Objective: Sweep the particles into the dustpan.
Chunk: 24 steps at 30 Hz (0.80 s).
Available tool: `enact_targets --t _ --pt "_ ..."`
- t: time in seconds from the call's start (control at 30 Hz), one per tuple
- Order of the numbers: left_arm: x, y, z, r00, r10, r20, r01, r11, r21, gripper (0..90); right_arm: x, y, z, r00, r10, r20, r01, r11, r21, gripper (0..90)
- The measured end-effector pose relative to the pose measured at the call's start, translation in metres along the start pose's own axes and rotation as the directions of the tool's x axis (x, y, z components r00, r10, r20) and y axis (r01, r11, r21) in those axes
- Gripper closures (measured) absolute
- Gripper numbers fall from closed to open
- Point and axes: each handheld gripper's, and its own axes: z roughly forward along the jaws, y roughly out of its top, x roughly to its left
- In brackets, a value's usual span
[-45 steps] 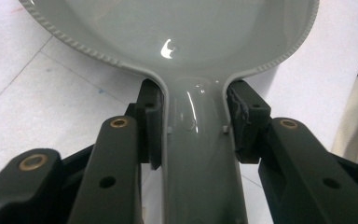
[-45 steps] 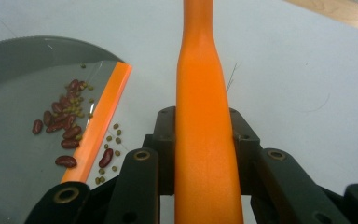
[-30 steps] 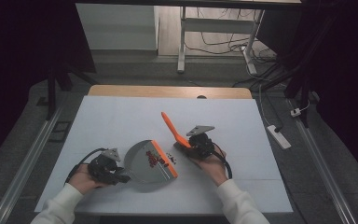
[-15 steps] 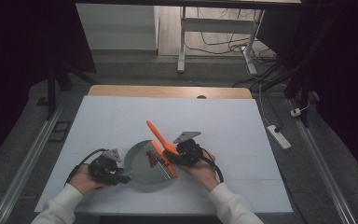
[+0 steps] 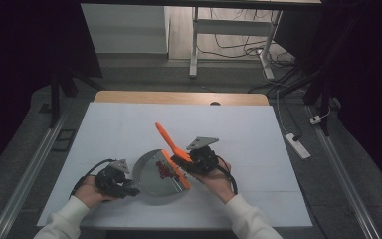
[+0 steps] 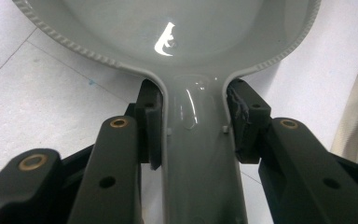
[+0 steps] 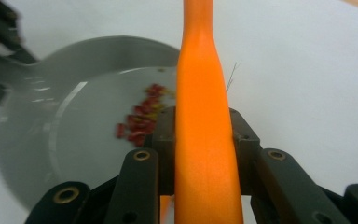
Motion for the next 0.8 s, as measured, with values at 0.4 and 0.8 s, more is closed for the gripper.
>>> enact_targets --t 0.4,0.8 --pt "0.000 0.000 0.001 1.0000 0.002 0.001 -0.002 1.0000 0.002 61.3 -0.028 -0.018 0.011 0.9941 0.083 0.070 -0.088 0.993 0.073 70.4" --pt "0.000 0.000 0.001 1.0000 0.008 0.001 -0.008 0.9999 0.007 61.2 0.008 0.002 0.008 0.9954 0.037 -0.088 -0.034 0.999 0.031 70.4"
